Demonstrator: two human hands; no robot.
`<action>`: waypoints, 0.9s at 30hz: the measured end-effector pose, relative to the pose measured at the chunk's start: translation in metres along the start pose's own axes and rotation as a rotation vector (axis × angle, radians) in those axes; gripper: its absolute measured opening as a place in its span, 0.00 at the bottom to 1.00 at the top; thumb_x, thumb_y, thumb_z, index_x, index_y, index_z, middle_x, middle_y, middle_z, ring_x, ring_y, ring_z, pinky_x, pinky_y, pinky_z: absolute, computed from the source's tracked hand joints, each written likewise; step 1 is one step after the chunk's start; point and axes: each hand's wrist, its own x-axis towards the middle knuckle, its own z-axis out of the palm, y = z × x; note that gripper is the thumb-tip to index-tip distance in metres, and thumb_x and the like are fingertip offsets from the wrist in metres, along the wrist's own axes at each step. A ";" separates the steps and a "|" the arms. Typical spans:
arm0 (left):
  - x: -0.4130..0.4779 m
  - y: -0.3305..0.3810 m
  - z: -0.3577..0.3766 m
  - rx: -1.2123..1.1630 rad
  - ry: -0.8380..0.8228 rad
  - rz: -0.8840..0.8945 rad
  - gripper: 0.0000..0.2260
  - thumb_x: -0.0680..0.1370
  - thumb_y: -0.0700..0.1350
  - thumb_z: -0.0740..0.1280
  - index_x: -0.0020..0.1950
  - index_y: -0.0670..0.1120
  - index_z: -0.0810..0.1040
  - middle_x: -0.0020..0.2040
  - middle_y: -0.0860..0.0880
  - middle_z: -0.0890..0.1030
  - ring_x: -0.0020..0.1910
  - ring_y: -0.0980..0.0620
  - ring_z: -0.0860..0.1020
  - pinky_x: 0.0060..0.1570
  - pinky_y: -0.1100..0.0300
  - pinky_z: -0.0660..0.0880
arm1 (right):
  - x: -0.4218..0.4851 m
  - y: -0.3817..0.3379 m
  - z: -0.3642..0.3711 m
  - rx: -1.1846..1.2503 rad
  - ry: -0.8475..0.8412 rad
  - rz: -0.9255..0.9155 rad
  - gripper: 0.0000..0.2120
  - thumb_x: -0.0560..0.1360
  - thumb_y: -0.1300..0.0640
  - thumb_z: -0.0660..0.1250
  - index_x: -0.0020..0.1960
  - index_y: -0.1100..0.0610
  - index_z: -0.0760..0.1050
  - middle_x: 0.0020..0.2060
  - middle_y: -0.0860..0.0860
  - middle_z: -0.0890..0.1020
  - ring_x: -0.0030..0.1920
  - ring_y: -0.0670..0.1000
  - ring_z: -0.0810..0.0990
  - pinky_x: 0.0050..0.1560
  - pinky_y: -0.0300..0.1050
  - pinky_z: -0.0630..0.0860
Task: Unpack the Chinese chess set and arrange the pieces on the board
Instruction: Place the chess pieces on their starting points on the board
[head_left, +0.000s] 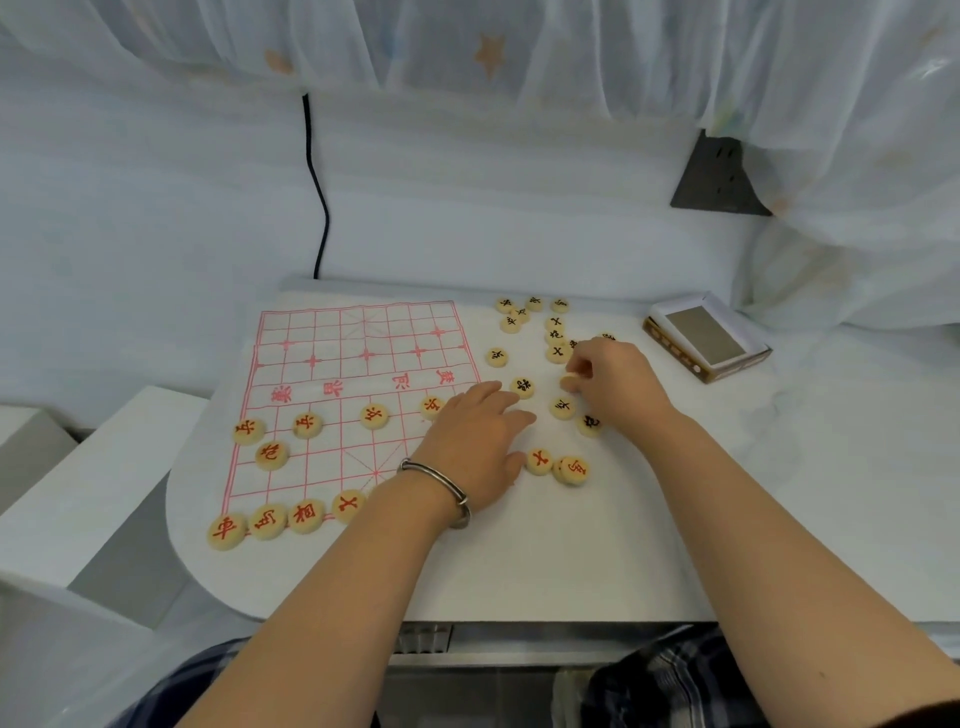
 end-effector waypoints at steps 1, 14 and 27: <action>0.001 0.001 0.000 0.002 0.001 0.002 0.23 0.80 0.50 0.58 0.75 0.52 0.60 0.76 0.50 0.57 0.76 0.50 0.49 0.74 0.54 0.51 | -0.002 0.002 -0.002 -0.014 -0.007 -0.011 0.04 0.74 0.64 0.65 0.48 0.60 0.77 0.41 0.50 0.74 0.45 0.53 0.75 0.42 0.42 0.68; 0.001 0.006 0.000 0.031 -0.006 -0.010 0.21 0.80 0.48 0.58 0.73 0.49 0.63 0.74 0.50 0.63 0.75 0.50 0.54 0.73 0.54 0.55 | -0.019 0.003 -0.008 0.185 -0.073 -0.051 0.10 0.77 0.64 0.62 0.54 0.55 0.79 0.47 0.49 0.77 0.45 0.48 0.74 0.44 0.37 0.70; -0.008 -0.030 -0.023 -0.090 0.139 -0.318 0.20 0.77 0.38 0.57 0.68 0.50 0.72 0.67 0.49 0.73 0.67 0.49 0.69 0.65 0.54 0.68 | -0.035 -0.052 0.001 0.027 -0.380 -0.212 0.16 0.69 0.50 0.73 0.56 0.52 0.79 0.43 0.45 0.75 0.44 0.46 0.74 0.45 0.39 0.72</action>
